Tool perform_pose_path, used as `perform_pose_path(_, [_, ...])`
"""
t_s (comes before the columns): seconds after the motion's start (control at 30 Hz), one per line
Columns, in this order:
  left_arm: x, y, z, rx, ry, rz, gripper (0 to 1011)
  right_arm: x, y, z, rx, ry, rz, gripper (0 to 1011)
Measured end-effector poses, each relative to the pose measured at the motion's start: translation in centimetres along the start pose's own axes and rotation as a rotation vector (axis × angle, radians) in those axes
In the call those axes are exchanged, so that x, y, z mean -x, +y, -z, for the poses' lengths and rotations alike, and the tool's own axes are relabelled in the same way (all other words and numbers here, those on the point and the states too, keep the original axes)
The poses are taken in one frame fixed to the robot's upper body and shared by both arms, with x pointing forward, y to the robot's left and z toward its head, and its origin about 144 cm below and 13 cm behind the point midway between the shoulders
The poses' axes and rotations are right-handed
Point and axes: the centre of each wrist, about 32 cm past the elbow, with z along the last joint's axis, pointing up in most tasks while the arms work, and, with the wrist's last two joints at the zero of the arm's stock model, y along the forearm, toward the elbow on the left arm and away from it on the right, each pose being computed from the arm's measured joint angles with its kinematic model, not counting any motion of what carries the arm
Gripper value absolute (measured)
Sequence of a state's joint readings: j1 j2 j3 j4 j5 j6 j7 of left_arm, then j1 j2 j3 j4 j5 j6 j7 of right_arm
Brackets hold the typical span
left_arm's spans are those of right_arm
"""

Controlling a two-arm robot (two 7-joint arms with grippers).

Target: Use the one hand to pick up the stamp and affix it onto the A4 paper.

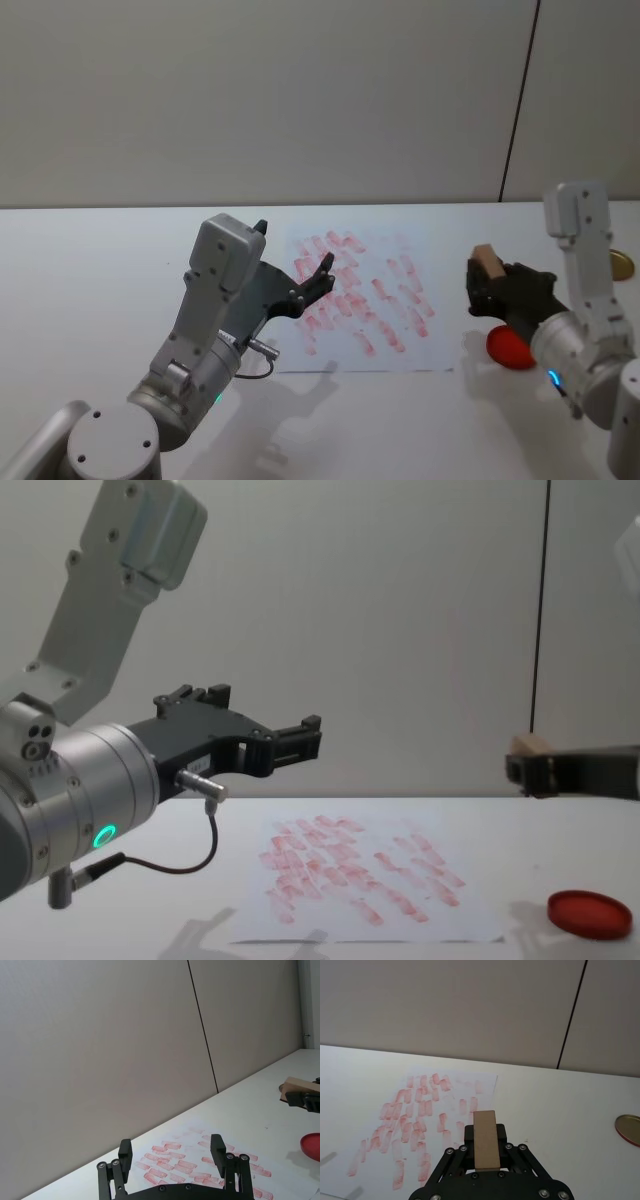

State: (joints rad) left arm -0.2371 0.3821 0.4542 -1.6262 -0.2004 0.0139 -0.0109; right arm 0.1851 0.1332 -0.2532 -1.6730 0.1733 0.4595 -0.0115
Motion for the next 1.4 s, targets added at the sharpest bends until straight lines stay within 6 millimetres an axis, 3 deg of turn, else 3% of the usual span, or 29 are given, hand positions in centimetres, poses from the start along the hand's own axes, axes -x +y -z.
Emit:
perform_pose_path(0.5, [0.0,0.0,0.0,0.0,0.0,0.0,993,2.0,1.7,-0.6,0.081,0.015,-0.048,233])
perform_pose_path(1.4, [0.0,0.0,0.0,0.0,0.0,0.0,993,4.5,9.4,1.5,0.384,0.038,-0.107,233])
